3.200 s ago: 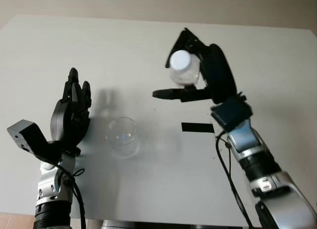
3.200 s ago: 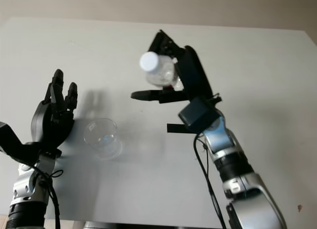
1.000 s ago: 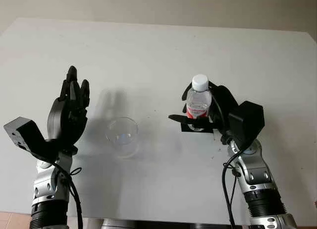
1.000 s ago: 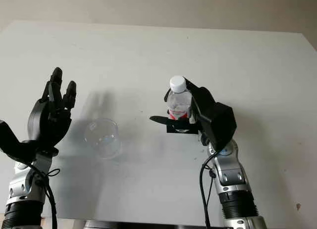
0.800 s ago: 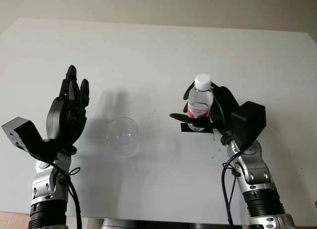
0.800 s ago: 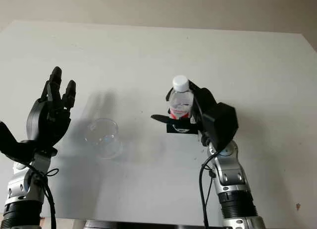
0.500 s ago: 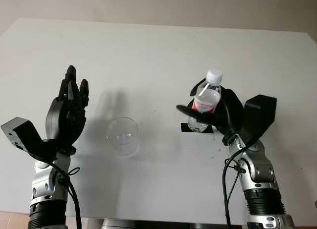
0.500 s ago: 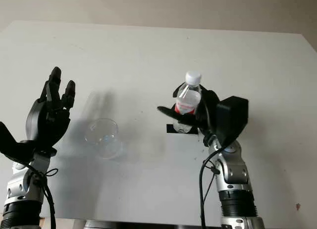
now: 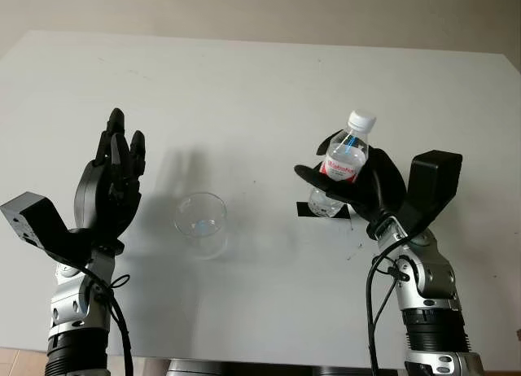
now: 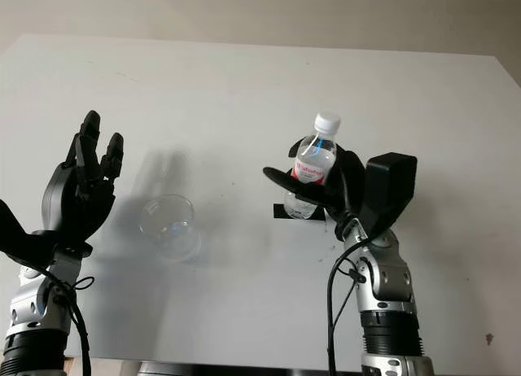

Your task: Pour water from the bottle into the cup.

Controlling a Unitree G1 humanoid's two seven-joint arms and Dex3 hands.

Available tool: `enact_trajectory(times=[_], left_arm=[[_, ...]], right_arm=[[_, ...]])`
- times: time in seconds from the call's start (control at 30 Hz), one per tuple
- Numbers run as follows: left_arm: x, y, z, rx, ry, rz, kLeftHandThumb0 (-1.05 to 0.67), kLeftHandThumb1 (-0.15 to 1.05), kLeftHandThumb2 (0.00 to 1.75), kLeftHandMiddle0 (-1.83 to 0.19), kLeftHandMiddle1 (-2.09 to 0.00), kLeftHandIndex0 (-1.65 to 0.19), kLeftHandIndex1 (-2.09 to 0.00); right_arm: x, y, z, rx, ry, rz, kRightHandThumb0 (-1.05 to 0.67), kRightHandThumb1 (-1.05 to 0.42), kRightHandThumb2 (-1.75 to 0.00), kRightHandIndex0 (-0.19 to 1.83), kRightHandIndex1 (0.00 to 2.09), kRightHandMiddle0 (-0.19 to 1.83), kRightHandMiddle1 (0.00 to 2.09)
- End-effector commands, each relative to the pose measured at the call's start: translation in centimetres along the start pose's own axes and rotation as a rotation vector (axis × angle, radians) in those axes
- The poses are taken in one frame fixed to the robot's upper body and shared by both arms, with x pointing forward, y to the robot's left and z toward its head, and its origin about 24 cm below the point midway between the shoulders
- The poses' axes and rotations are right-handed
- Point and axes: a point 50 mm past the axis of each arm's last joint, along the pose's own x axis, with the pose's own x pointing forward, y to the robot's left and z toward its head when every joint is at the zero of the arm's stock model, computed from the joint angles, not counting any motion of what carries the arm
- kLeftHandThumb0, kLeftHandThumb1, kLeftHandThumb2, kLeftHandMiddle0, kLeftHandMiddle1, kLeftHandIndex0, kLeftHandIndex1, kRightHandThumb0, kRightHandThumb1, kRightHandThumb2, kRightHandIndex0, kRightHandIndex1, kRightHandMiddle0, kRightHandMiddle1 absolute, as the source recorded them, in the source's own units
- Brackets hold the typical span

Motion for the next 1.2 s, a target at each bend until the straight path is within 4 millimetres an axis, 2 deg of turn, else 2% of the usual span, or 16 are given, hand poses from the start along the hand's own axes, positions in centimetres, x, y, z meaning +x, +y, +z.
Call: enact_trajectory(times=[0.0, 0.03, 0.1, 0.27, 0.3, 0.33, 0.4, 0.5, 0.8, 1.17], left_arm=[[0.1, 0.0, 0.5, 0.014, -0.016, -0.010, -0.79, 1.05, 0.58, 0.15, -0.05, 0.17, -0.05], [0.1, 0.0, 0.5, 0.011, -0.017, -0.009, -0.79, 1.05, 0.58, 0.15, -0.05, 0.18, -0.05], [0.1, 0.0, 0.5, 0.007, -0.018, -0.007, -0.79, 1.05, 0.57, 0.14, -0.06, 0.17, -0.05], [0.0, 0.0, 0.4, 0.002, -0.018, -0.003, -0.79, 1.05, 0.56, 0.15, -0.05, 0.17, -0.05], [0.0, 0.0, 0.4, 0.003, -0.018, -0.003, -0.79, 1.05, 0.56, 0.15, -0.05, 0.17, -0.05], [0.0, 0.0, 0.4, 0.003, -0.018, -0.003, -0.79, 1.05, 0.57, 0.15, -0.05, 0.17, -0.05], [0.0, 0.1, 0.4, 0.004, -0.017, 0.000, -0.79, 1.05, 0.57, 0.14, -0.05, 0.17, -0.05], [0.0, 0.1, 0.5, 0.007, -0.016, 0.002, -0.79, 1.05, 0.57, 0.15, -0.05, 0.17, -0.05], [0.1, 0.2, 0.5, 0.007, -0.014, -0.001, -0.79, 1.05, 0.57, 0.15, -0.05, 0.17, -0.05], [0.2, 0.2, 0.5, 0.013, -0.012, -0.004, -0.79, 1.05, 0.57, 0.15, -0.05, 0.18, -0.05]], right_arm=[[-0.7, -0.3, -1.2, -0.052, 0.040, 0.005, -0.50, -0.97, -0.05, 0.03, 2.09, 0.01, 2.09], [-0.8, -0.2, -1.2, -0.067, 0.028, 0.025, -0.53, -0.96, -0.05, -0.07, 2.09, -0.04, 2.09], [-0.8, -0.1, -1.1, -0.105, 0.011, 0.059, -0.59, -0.94, -0.05, -0.17, 1.94, -0.16, 1.97], [-1.0, 0.0, -0.9, -0.200, -0.012, 0.106, -0.69, -0.91, -0.05, -0.17, 0.85, -0.18, 0.96], [-1.0, 0.1, -0.9, -0.202, -0.015, 0.107, -0.72, -0.91, -0.05, -0.13, 0.56, -0.16, 0.72], [-1.0, 0.1, -1.0, -0.194, -0.017, 0.106, -0.73, -0.90, -0.05, -0.09, 0.38, -0.13, 0.57], [-1.0, 0.0, -1.2, -0.185, -0.021, 0.100, -0.75, -0.90, -0.05, -0.10, 0.17, -0.13, 0.37], [-1.0, -0.1, -1.6, -0.174, -0.018, 0.079, -0.78, -0.90, -0.05, -0.13, 0.08, -0.15, 0.27], [-1.3, -0.8, -2.9, -0.131, -0.023, 0.007, -0.82, -0.89, -0.05, -0.19, 0.00, -0.19, 0.01], [-1.9, -1.8, -4.7, -0.060, -0.070, -0.103, -0.93, -0.92, -0.06, -0.19, 0.00, -0.19, 0.00]])
